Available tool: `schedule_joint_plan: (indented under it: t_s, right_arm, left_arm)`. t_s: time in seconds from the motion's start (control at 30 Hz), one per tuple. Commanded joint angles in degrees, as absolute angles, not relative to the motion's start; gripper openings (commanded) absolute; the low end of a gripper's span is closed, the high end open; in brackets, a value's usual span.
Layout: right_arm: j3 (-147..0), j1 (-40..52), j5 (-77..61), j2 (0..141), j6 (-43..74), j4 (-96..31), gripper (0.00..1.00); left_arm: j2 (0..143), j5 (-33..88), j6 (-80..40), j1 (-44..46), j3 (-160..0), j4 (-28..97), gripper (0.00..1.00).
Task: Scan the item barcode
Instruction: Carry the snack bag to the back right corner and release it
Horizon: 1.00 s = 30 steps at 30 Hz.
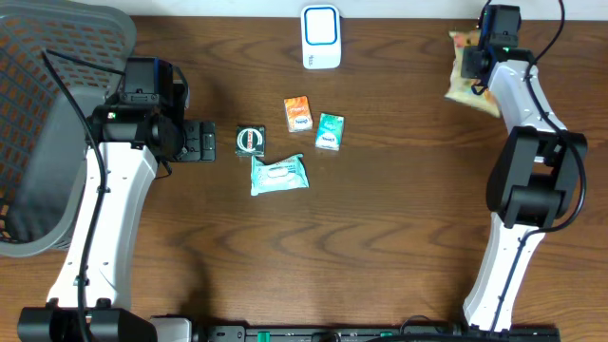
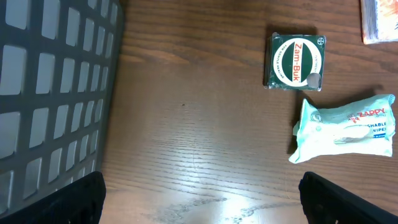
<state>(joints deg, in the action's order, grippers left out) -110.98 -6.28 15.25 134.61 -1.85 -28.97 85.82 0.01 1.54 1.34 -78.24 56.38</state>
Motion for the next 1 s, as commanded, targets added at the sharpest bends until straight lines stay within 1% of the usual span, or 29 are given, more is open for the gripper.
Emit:
schedule_joint_plan:
  t_s: [0.0, 0.1, 0.13, 0.3, 0.53, 0.73, 0.83, 0.97]
  right_arm:
    - [-112.55, -6.39, 12.53, 132.11, -3.66, -30.41, 0.56]
    - [-112.55, -5.3, 8.91, 132.0, -5.67, -31.88, 0.91]
    - [-112.55, -4.84, 8.36, 131.87, -6.17, -32.27, 0.99]
    - [-112.55, -1.58, 8.49, 129.95, -7.92, -32.38, 0.99]
    - [-112.55, 3.09, 8.4, 123.42, -7.79, -32.97, 0.99]
    - [-112.55, 9.15, 7.35, 118.87, -7.81, -35.44, 0.99]
    - [-112.55, 12.62, 1.43, 118.69, -7.79, -37.85, 0.99]
    - [-112.44, 16.67, -9.61, 118.83, -7.81, -44.14, 0.99]
  left_arm:
    - [86.15, -0.51, 1.91, 1.37, -77.84, 56.45, 0.98]
    - [86.15, -0.51, 1.89, 1.37, -77.84, 56.45, 0.98]
    - [86.15, -0.51, 1.91, 1.37, -77.84, 56.45, 0.98]
    - [86.15, -0.51, 1.91, 1.37, -77.84, 56.45, 0.98]
    - [86.15, -0.51, 1.91, 1.37, -77.84, 56.45, 0.98]
    - [86.15, -0.51, 1.91, 1.37, -77.84, 56.45, 0.98]
    - [86.15, -0.51, 1.89, 1.37, -77.84, 56.45, 0.98]
    - [86.15, -0.51, 1.91, 1.37, -77.84, 56.45, 0.98]
